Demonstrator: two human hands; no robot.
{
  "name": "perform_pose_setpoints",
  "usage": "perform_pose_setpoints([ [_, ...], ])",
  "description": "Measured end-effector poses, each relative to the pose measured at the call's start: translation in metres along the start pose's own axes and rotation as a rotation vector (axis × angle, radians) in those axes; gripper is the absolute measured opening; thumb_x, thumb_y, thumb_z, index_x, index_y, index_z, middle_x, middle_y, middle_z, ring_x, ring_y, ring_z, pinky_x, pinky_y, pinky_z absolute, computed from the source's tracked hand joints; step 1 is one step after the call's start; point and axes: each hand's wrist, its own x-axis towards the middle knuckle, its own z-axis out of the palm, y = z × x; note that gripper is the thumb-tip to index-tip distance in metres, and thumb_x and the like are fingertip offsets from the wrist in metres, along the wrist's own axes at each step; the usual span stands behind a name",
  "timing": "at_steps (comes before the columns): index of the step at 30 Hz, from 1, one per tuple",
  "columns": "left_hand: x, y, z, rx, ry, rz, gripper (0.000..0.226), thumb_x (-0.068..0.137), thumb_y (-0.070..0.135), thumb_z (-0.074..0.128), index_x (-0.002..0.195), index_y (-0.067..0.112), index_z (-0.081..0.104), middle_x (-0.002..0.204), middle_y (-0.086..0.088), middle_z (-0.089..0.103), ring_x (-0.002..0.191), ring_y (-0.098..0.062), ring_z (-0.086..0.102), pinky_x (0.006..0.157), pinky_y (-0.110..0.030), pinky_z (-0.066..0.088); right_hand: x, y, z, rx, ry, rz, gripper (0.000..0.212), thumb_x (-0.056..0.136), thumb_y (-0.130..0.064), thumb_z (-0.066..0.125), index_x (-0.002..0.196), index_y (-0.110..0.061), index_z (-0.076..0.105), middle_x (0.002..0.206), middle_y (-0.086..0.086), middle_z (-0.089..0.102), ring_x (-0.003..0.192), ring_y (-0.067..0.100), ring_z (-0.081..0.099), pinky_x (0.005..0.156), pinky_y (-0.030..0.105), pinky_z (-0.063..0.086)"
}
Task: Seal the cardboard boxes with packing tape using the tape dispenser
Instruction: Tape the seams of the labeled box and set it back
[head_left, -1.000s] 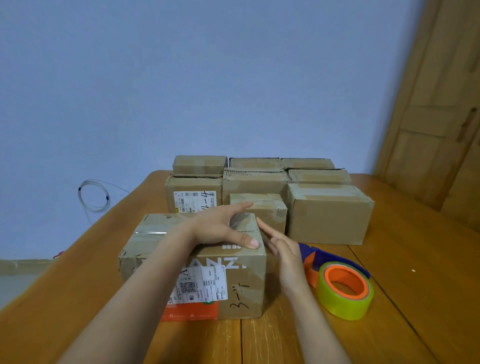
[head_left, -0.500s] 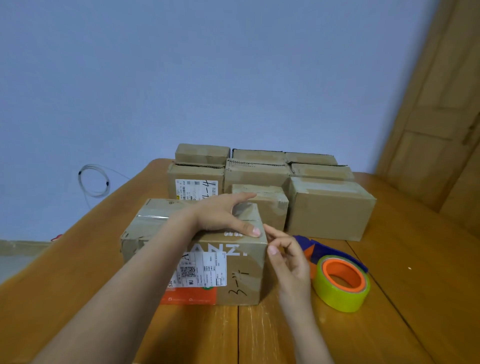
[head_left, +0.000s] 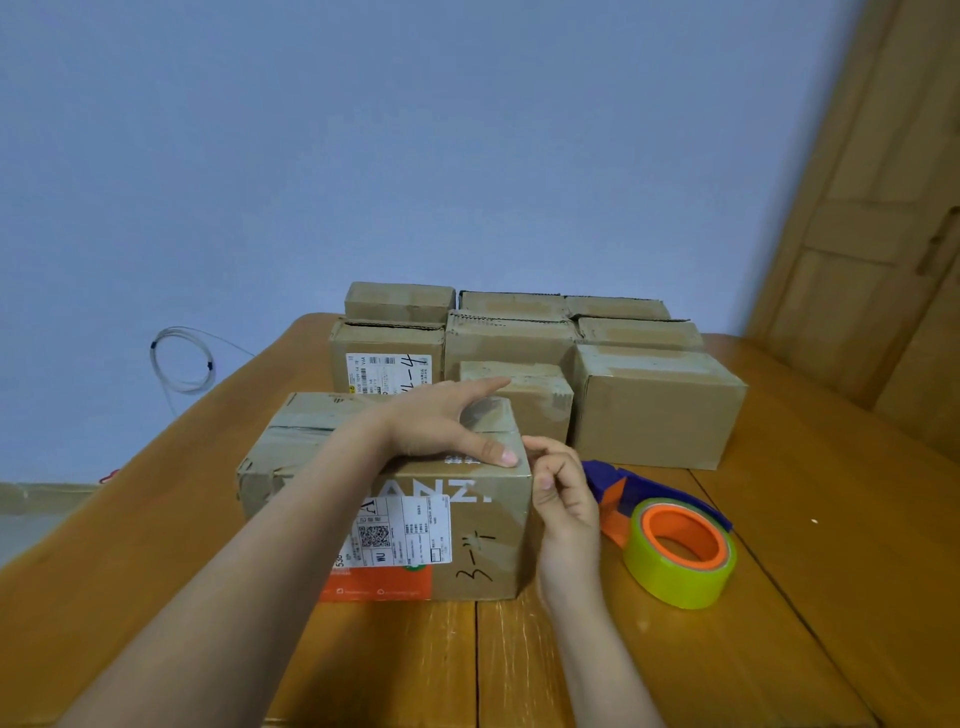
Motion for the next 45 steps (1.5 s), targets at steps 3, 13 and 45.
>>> perform_pose_setpoints([
  [3,0.001,-0.002,0.001,0.016,0.005,0.008,0.121,0.047,0.08,0.059,0.151,0.04,0.012,0.157,0.006,0.027,0.141,-0.015,0.029,0.116,-0.043,0.024,-0.003,0.001,0.005,0.026,-0.019,0.022,0.04,0.078,-0.066,0.06,0.075,-0.026,0.057,0.113,-0.006,0.058,0.109,0.02,0.054,0.09,0.042,0.047],
  [13,0.002,0.003,0.0,0.057,-0.024,0.036,0.121,0.048,0.08,0.054,0.152,0.039,0.007,0.159,0.003,0.022,0.143,-0.017,0.025,0.117,-0.042,0.021,0.006,0.006,0.004,-0.193,-0.099,-0.033,0.052,0.085,-0.073,0.037,0.107,-0.027,0.046,0.103,-0.02,0.051,0.104,0.006,0.051,0.09,0.019,0.042],
  [45,-0.006,0.006,-0.002,0.01,0.037,0.012,0.1,0.071,0.06,0.07,0.152,0.036,0.016,0.152,0.013,0.034,0.137,-0.011,0.035,0.108,-0.028,0.025,0.057,0.032,0.009,-0.103,-0.174,-0.076,0.042,0.089,-0.039,0.04,0.105,-0.013,0.069,0.128,-0.001,0.055,0.123,0.008,0.049,0.099,0.012,0.033],
])
